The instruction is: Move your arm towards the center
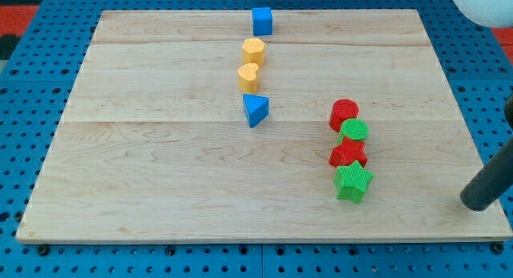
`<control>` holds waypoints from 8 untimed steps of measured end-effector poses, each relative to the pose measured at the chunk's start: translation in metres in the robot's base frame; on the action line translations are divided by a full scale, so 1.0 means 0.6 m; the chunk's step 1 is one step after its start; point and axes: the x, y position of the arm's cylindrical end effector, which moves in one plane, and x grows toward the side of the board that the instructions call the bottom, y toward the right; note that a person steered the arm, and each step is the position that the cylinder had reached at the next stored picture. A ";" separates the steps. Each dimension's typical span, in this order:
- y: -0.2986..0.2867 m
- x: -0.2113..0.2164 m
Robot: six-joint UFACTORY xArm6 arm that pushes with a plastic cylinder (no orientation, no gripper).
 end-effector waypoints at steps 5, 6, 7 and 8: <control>-0.123 -0.348; -0.123 -0.352; -0.137 -0.370; -0.256 -0.373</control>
